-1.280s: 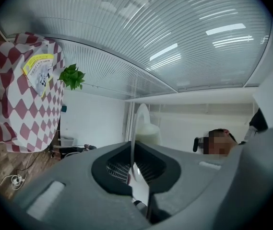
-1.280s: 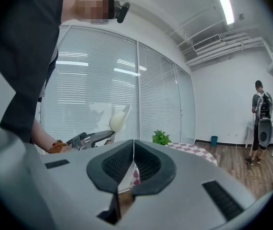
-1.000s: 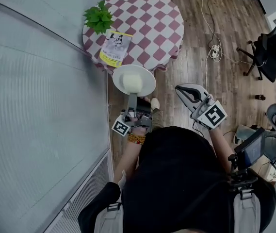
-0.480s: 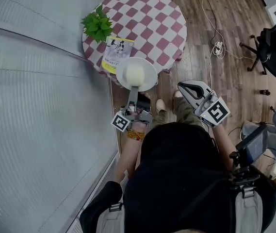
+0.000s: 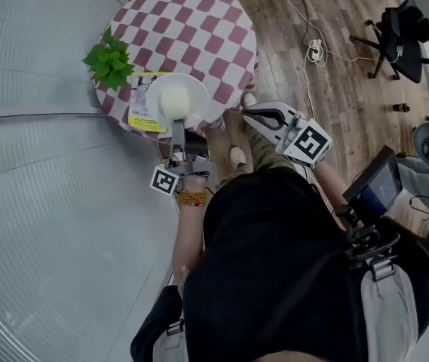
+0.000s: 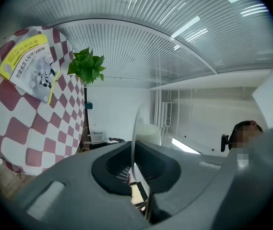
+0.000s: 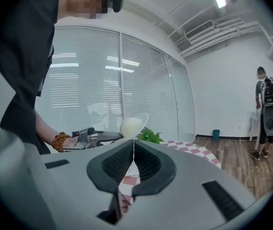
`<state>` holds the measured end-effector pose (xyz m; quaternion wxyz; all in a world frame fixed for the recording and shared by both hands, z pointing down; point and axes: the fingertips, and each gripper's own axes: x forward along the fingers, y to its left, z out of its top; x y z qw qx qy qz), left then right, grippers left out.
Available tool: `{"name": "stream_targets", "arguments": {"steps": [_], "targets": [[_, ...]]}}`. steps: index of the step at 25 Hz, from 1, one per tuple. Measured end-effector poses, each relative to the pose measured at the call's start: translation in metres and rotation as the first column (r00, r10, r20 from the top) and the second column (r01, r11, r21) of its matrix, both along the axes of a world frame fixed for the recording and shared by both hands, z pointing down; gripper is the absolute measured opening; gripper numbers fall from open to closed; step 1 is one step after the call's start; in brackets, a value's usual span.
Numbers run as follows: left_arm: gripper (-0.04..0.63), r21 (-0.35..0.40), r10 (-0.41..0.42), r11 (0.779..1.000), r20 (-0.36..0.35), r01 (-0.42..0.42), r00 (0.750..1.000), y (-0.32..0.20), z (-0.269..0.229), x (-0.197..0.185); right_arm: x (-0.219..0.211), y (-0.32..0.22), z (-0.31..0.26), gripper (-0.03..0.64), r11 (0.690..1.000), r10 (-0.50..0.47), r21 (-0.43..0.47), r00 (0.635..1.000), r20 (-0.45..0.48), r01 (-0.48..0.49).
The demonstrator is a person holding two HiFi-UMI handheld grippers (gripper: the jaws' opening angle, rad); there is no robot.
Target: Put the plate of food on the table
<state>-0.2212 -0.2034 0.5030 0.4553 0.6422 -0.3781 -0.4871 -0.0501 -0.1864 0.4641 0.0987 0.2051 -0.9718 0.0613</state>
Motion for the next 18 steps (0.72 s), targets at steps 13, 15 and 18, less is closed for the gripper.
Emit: {"name": "stream_targets", "arguments": {"steps": [13,15,18], "targets": [[0.014,-0.063,0.037,0.997,0.031,-0.035,0.999,-0.151,0.008,0.042,0.023,-0.105,0.018,0.012,0.998,-0.001,-0.058,1.0,0.027,0.003],[0.014,-0.075,0.041,0.996,0.029,-0.039,0.999,-0.177,0.016,0.047,0.028,-0.117,0.025,0.012,0.998,0.002,-0.063,1.0,0.025,0.0],[0.014,-0.095,0.043,0.995,0.025,-0.041,0.999,-0.215,0.031,0.056,0.04,-0.134,0.034,0.012,0.997,0.014,-0.072,0.999,0.032,-0.012]]}}
